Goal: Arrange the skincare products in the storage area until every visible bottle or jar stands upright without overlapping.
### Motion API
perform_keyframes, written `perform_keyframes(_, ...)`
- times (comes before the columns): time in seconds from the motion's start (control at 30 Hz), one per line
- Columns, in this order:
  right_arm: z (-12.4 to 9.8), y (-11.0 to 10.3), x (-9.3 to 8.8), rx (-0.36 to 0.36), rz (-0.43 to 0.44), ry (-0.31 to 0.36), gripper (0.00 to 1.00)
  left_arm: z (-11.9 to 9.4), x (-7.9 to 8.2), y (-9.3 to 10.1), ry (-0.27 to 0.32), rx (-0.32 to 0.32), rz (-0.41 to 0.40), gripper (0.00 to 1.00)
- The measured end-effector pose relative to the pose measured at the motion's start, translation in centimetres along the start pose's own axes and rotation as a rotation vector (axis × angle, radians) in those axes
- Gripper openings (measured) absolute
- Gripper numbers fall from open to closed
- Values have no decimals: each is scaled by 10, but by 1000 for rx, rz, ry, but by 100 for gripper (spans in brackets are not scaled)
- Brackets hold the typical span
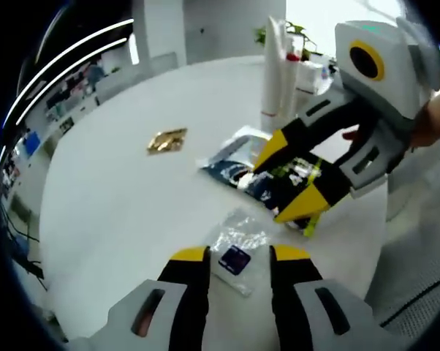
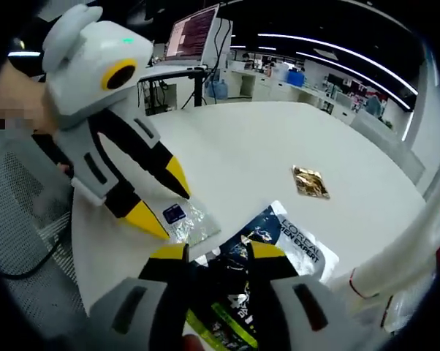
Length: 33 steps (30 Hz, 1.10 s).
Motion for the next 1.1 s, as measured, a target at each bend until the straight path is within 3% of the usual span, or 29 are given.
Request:
perform_keyframes(0.5,-17,-2,-13,-10,45,-14,53,-14,4,9,25,7,-36,36)
perform_keyframes(0.87,-38,-7,-23,-26,80,1,56,-28,1,13,33,28,-70,43)
perform_keyframes(1.1,-54,-9,-31,-43,126,11,64,-37,-5,18,33,33,-94,46)
Point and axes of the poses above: the point that each gripper's makers call its tool centre point, and the gripper's own axes: z roughly forward along the fingers, y roughly to its right, x roughly out of its top, the point moved 6 cm from there along -z, roughly backward along the fingers, and after that the axes turned 13 degrees about z, right-handed, at the moved point
